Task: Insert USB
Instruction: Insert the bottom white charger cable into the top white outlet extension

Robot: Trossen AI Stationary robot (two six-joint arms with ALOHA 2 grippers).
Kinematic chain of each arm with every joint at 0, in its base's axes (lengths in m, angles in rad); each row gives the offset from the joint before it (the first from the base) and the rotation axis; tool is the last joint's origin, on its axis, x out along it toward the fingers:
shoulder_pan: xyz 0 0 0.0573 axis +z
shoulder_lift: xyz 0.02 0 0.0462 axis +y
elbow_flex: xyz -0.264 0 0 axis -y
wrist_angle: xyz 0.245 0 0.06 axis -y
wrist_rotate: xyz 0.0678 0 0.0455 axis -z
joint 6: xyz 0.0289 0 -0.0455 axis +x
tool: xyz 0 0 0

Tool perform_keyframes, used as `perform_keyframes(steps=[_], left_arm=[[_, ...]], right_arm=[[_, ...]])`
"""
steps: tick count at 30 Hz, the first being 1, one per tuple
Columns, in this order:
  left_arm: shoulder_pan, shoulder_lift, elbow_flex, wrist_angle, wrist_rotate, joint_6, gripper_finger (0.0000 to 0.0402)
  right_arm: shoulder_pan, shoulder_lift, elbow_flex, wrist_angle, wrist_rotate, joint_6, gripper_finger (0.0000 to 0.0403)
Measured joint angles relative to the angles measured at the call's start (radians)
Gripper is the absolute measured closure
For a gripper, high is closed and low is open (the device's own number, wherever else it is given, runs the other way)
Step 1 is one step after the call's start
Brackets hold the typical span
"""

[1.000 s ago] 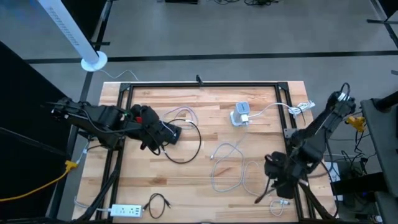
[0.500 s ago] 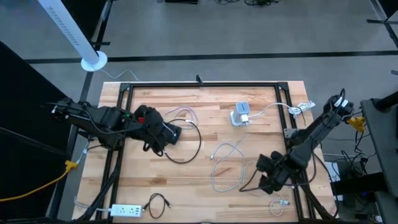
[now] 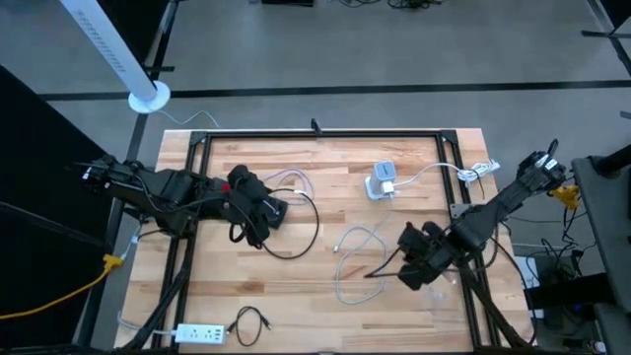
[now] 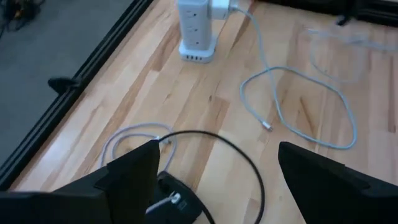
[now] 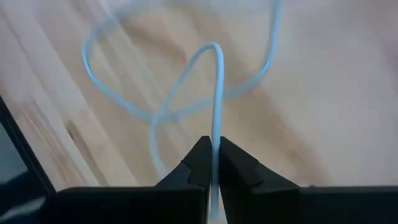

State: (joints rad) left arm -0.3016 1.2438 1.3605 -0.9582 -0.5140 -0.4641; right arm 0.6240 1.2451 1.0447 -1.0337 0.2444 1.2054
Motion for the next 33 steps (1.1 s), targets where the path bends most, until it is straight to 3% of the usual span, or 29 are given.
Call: perform_keyframes(steps=[8, 12, 16, 20, 26, 33], left_arm=[[0.006, 0.001, 0.0, 0.196, -0.001, 0.212, 0.0091], [0.035, 0.0, 0.0, 0.292, -0.001, 0.303, 0.0091], [0.082, 0.004, 0.0, 0.322, -0.001, 0.351, 0.0091], [0.148, 0.026, 0.0, 0.329, 0.013, 0.373, 0.0091], [0.264, 0.07, -0.002, 0.365, 0.067, 0.391, 0.0091], [0.449, 0.123, -0.016, 0.409, 0.33, 0.393, 0.0091]], right_arm=[[-0.125, -0.043, 0.361, -0.077, 0.3, -0.249, 0.0401], [-0.23, -0.043, 0.487, -0.049, 0.351, -0.422, 0.0401], [-0.35, -0.042, 0.554, 0.085, 0.344, -0.634, 0.0401], [-0.489, -0.042, 0.583, 0.256, 0.224, -0.83, 0.0401], [-0.685, -0.039, 0.585, 0.404, -0.01, -0.996, 0.0401], [-0.849, -0.04, 0.585, 0.547, -0.27, -1.115, 0.0401]])
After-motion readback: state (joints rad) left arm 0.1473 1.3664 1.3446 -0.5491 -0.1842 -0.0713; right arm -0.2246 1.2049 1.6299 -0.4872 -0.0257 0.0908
